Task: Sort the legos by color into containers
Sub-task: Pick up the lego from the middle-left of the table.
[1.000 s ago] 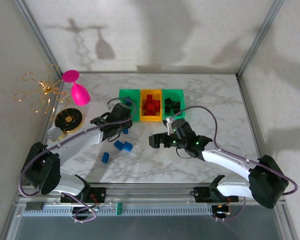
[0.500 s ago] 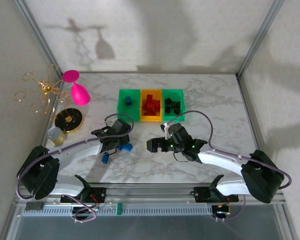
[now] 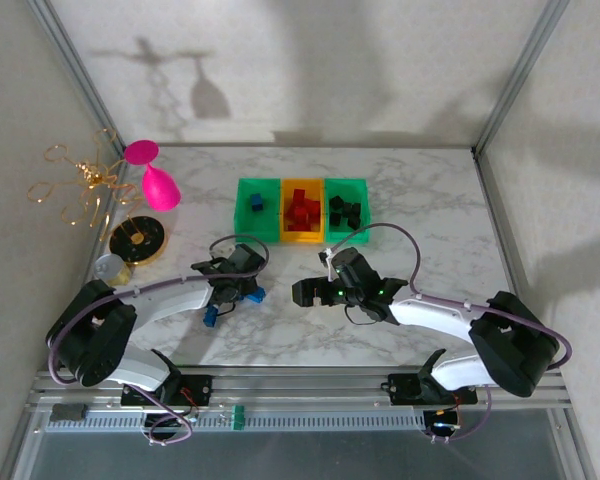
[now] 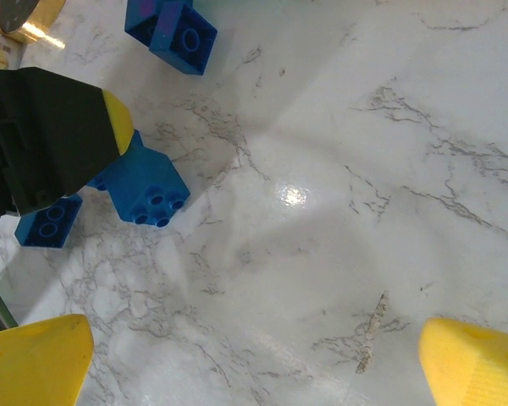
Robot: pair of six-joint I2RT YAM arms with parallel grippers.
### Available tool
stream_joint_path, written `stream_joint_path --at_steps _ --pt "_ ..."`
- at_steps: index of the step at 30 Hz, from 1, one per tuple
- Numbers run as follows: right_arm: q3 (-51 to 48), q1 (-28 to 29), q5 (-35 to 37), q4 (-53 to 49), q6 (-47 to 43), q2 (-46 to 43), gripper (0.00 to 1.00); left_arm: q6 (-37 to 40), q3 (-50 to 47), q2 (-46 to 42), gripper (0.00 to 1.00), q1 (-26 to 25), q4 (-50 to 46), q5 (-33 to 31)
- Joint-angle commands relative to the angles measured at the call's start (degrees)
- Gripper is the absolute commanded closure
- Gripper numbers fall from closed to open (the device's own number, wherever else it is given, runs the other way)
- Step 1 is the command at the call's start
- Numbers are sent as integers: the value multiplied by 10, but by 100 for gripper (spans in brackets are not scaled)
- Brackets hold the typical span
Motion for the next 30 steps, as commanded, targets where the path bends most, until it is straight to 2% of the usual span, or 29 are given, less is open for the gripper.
stream_joint_path --at_steps 1,15,22,30 --pt "-1 5 8 9 5 6 1 -16 -25 -5 39 -3 -15 -27" --pt "15 4 3 13 4 28 1 -17 -58 -47 45 -2 -14 -8" --pt "16 5 6 7 5 23 1 -10 -47 -29 55 -3 4 1" --pt "12 0 0 10 21 2 1 -5 -35 -51 65 -3 -9 -9"
